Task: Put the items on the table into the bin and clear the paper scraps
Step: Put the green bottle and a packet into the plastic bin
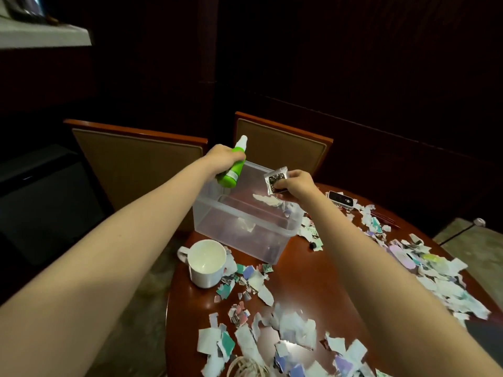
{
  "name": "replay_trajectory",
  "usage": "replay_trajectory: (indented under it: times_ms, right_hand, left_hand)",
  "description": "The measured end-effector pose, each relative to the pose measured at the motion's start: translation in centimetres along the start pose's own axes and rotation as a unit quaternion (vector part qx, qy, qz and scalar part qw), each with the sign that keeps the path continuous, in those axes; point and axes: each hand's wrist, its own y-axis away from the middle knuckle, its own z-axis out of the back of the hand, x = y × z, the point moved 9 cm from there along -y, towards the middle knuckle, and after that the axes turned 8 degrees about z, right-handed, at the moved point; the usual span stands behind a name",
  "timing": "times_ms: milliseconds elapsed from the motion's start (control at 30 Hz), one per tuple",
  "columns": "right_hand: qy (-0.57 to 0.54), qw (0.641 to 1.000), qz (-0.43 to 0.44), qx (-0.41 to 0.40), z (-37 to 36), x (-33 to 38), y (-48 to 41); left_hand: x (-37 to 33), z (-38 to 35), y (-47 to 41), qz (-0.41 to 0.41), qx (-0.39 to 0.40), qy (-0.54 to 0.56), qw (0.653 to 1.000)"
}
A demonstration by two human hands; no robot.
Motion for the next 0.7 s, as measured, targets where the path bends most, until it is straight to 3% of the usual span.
replay_trajectory:
  times_ms: [267, 367, 533, 700]
  right_hand:
    - [0.043, 0.998, -0.046, -0.015, -5.3, -2.7, -6.9]
    - [0.116, 0.991, -0.068, -0.004, -6.7, -4.7, -8.3]
    - [0.234, 0.953, -0.165, 0.103, -8.7, -8.5, -8.5]
    - [0.289, 0.909, -0.233, 0.189, -10.6, -12.4, -8.8]
  left_hand:
    - [2.2, 1.1, -8.8, 0.023, 0.05, -0.063, 0.996]
    - [2.5, 0.0, -11.1, 0.001, 0.103, -0.148, 0.984]
    - [5.3, -3.5, -13.4, -0.003, 0.198, -0.377, 0.905]
    - [9.0, -5.8, -14.1, 0.018, 0.27, -0.559, 0.784]
